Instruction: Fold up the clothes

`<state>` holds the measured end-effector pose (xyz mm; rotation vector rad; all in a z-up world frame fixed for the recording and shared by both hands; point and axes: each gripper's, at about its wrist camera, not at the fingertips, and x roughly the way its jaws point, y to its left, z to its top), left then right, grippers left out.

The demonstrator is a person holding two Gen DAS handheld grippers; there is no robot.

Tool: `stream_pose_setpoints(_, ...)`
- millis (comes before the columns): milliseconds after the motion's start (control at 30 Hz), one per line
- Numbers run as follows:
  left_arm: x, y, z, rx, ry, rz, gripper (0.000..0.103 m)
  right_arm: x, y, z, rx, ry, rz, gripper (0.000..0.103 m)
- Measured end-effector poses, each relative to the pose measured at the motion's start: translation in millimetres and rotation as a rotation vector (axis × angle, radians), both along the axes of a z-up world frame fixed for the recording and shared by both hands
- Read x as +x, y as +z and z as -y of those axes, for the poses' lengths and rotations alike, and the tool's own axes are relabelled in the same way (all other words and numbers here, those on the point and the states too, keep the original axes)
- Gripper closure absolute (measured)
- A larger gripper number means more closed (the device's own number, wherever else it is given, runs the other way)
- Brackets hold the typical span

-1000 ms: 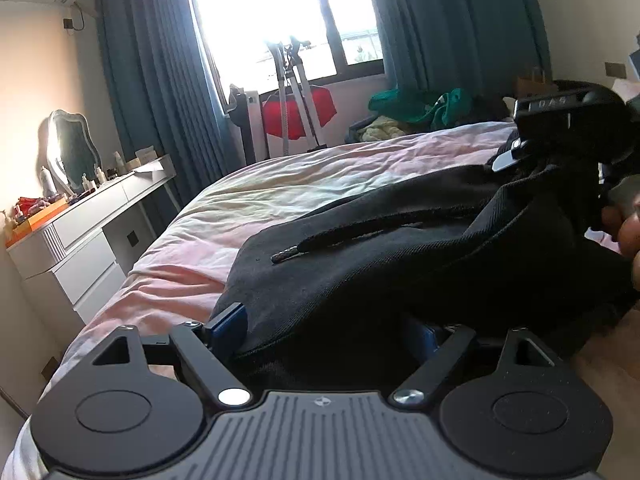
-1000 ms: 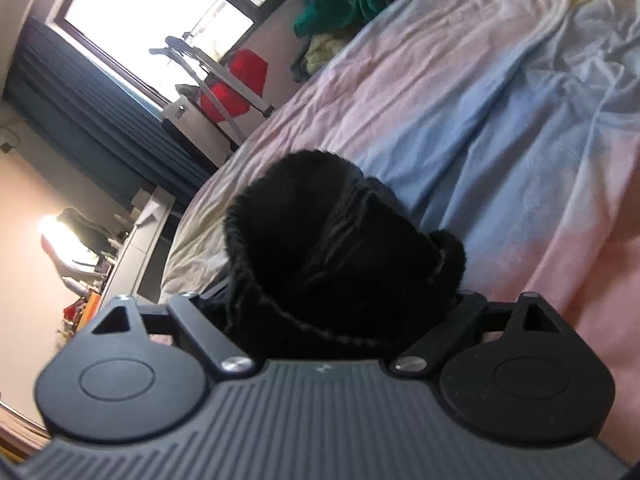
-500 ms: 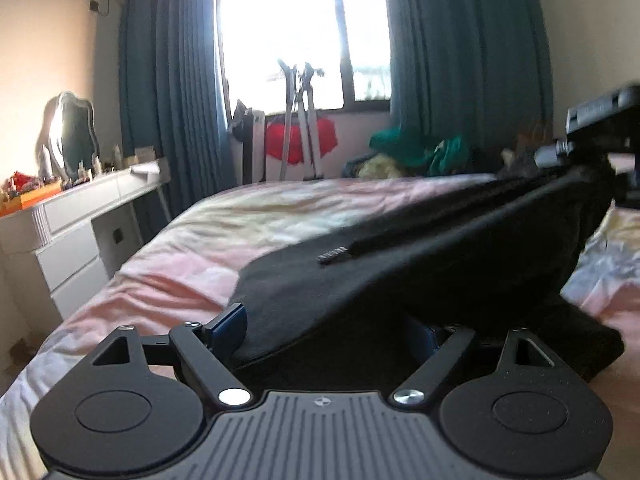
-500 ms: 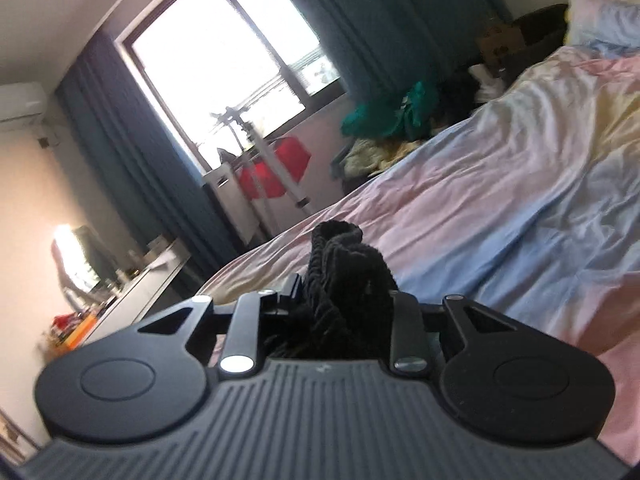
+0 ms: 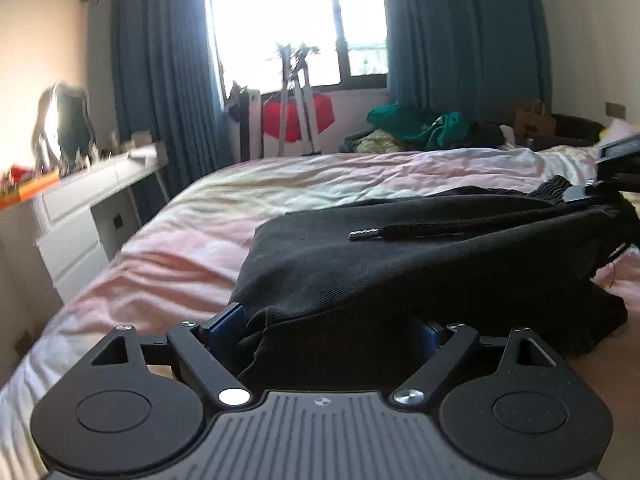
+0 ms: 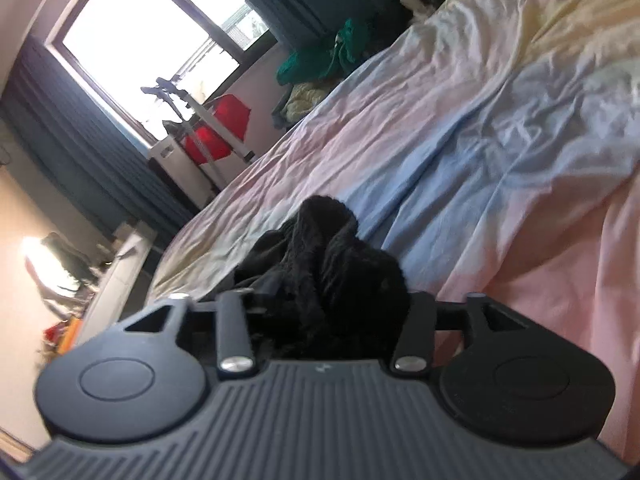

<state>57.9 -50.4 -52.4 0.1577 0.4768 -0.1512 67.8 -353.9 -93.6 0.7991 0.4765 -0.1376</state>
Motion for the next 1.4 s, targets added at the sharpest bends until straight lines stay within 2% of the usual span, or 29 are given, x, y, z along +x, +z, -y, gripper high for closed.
stream_pose_setpoints(33,2,1,-3,-0.016,0.012,-0.015,0.016,-3,1,-2,-0.005,0.018,-0.018,0.026)
stream_pose_setpoints(100,8,1,-11,-0.073,0.040,-0.057,0.014,-3,-1,-7,0.010,0.062,-0.063,0.012)
stream_pose_setpoints(233,15,0,-24,-0.145,0.076,-0.109,0.014,7,-22,-12,0.065,0.143,-0.153,0.012)
stream_pose_setpoints(367,17,-1,-29,-0.164,0.083,-0.124,0.013,24,-41,-11,0.177,0.181,-0.158,0.008)
stream_pose_setpoints(500,18,1,-34,-0.185,0.076,-0.142,0.013,31,-40,-14,0.213,0.226,-0.123,0.007)
stream_pose_setpoints(567,20,4,-39,-0.207,0.067,-0.165,0.013,26,-30,-15,0.222,0.254,-0.065,0.007)
stream_pose_setpoints(600,21,8,-43,-0.221,0.068,-0.186,0.013,25,-26,-17,0.209,0.267,-0.048,0.009)
stream_pose_setpoints(667,23,16,-52,-0.251,0.071,-0.239,0.013,25,-24,-20,0.169,0.263,-0.071,0.016)
stream_pose_setpoints(700,22,21,-58,-0.275,0.061,-0.244,0.012,25,-25,-21,0.150,0.252,-0.091,0.024)
stream_pose_setpoints(833,12,45,-83,-0.380,0.013,-0.223,0.003,23,-23,-23,0.116,0.225,-0.131,0.042)
stream_pose_setpoints(900,14,53,-103,-0.480,0.001,-0.182,0.000,22,-19,-26,0.098,0.218,-0.133,0.045)
stream_pose_setpoints(967,29,46,-120,-0.566,0.034,-0.169,0.000,21,-19,-27,0.088,0.215,-0.130,0.047)
stream_pose_setpoints(1033,59,30,-132,-0.631,0.100,-0.268,0.000,20,-19,-28,0.077,0.211,-0.127,0.047)
stream_pose_setpoints(1100,91,7,-141,-0.702,0.131,-0.377,0.002,19,-19,-30,0.067,0.208,-0.125,0.047)
stream_pose_setpoints(1133,101,-1,-143,-0.722,0.132,-0.406,0.002,18,-19,-30,0.062,0.206,-0.124,0.047)
stream_pose_setpoints(1267,124,-23,-143,-0.778,0.085,-0.472,0.004,16,-19,-33,0.041,0.200,-0.118,0.047)
stream_pose_setpoints(1333,126,-24,-138,-0.777,0.043,-0.499,0.004,15,-18,-34,0.029,0.197,-0.116,0.047)
stream_pose_setpoints(1400,124,-26,-134,-0.785,0.007,-0.520,0.009,14,-15,-37,0.015,0.198,-0.112,0.047)
